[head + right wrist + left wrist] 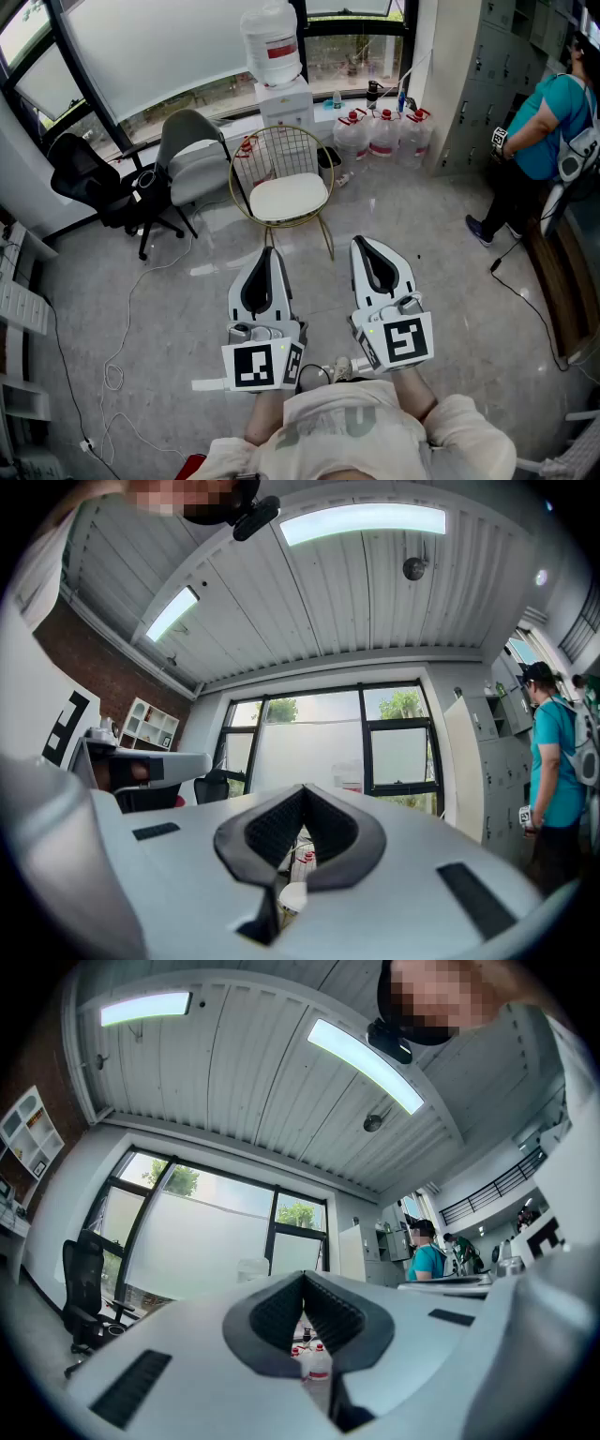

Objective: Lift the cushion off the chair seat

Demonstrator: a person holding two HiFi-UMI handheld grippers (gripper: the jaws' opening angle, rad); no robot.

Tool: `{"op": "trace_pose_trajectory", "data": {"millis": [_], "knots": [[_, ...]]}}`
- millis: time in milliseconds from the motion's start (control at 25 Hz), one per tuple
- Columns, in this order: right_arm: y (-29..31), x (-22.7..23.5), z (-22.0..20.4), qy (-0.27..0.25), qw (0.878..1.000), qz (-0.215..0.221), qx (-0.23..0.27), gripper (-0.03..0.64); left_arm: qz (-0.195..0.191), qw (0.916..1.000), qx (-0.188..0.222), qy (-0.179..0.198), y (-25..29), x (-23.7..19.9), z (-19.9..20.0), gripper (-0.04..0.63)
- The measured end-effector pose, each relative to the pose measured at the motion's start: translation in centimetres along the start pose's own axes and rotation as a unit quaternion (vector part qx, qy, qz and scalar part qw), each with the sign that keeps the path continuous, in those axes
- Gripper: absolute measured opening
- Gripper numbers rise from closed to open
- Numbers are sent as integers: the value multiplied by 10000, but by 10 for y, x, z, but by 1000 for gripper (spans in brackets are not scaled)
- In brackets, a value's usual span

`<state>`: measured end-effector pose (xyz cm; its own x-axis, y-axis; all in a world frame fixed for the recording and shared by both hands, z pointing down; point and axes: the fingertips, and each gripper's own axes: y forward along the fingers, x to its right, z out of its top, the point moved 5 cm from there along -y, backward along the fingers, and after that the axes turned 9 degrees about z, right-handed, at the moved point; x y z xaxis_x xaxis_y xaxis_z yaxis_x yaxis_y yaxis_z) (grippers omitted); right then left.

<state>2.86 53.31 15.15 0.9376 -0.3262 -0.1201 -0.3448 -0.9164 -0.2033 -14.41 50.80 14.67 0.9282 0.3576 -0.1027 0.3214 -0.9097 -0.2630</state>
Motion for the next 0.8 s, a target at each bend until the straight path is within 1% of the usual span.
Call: {"op": "trace_pose_trajectory", "data": {"millis": [280, 520, 600, 680, 720, 800], "knots": [[2, 7, -11, 122, 9999, 37, -32, 17, 36, 10000, 7, 44, 3, 3, -6, 12], [13, 18, -22, 385, 9992, 95, -21, 17, 119, 9998, -151, 83, 19, 2, -16, 12], [16, 22, -24, 527, 9983, 221, 121, 17, 153, 9997, -198, 77, 24, 0, -21, 12], [18, 23, -24, 699, 9961, 480, 237, 17, 183, 9996, -225, 64, 29, -2, -26, 12], [20, 23, -24, 694, 9956, 575, 247, 17, 202, 9995, -232, 56, 32, -2, -28, 12], [24, 26, -25, 497, 9967, 608, 179, 17, 231, 9995, -235, 36, 39, -2, -31, 12]]}}
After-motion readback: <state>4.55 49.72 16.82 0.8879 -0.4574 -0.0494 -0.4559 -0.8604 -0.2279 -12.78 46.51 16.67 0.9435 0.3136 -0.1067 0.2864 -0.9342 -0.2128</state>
